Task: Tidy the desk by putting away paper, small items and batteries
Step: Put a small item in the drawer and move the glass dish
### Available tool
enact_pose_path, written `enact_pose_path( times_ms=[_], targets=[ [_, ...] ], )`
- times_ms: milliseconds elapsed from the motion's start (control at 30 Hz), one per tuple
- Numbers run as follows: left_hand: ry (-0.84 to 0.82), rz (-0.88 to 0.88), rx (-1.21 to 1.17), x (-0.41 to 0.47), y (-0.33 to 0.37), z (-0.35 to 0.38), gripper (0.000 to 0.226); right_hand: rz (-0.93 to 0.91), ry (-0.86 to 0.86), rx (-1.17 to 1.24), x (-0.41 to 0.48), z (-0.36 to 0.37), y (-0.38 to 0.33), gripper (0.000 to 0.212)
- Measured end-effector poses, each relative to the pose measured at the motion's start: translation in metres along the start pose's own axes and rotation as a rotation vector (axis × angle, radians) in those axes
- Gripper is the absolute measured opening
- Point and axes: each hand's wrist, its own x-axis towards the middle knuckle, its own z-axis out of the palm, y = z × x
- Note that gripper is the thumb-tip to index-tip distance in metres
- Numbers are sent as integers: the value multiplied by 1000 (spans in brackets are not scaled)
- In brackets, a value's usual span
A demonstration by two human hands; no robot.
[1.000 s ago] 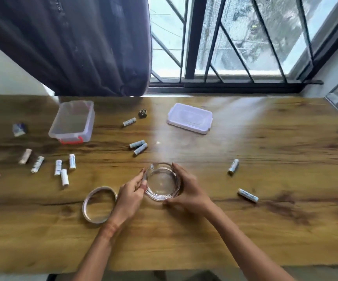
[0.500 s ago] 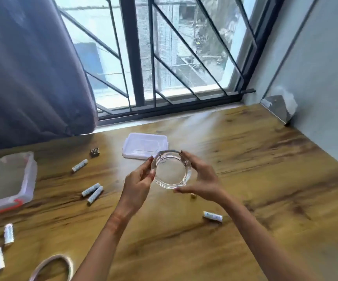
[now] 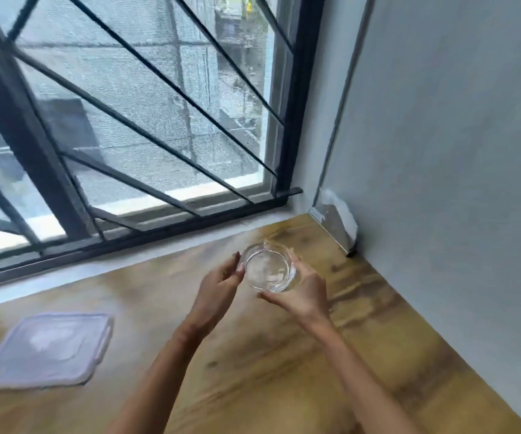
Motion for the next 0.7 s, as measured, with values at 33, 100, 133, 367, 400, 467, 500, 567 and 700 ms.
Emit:
enact_pose_path(
  times_ms=[33,100,133,367,400,467,500,567,700],
  targets=[
    [-6,-5,-6,14,-1,14,42,19,20,-2,11,-4,9,99],
    [-32,-7,-38,38,0,36,36,52,63,-2,28,-8,25,100],
    [-44,-16,-58,50,0,46,33,71,85,-6,35,-9,33,100],
    [-108,-110,-88,120,-18,91,33,183,174,-32,80,0,88,103],
    [-115,-112,-87,126,-18,96,30,193,179,-34,84,2,92,105],
    [-121,-115,-85,139,-20,105,28,210,174,-27,92,5,100,104],
    [-117,-129,-98,146,-23,107,27,211,169,-36,96,6,104,104],
    [-114,-147,-83,156,-31,109,23,191,178,-80,103,8,109,103],
    [-119,-136,-102,167,-37,113,25,187,201,-114,112,9,116,103]
  ],
)
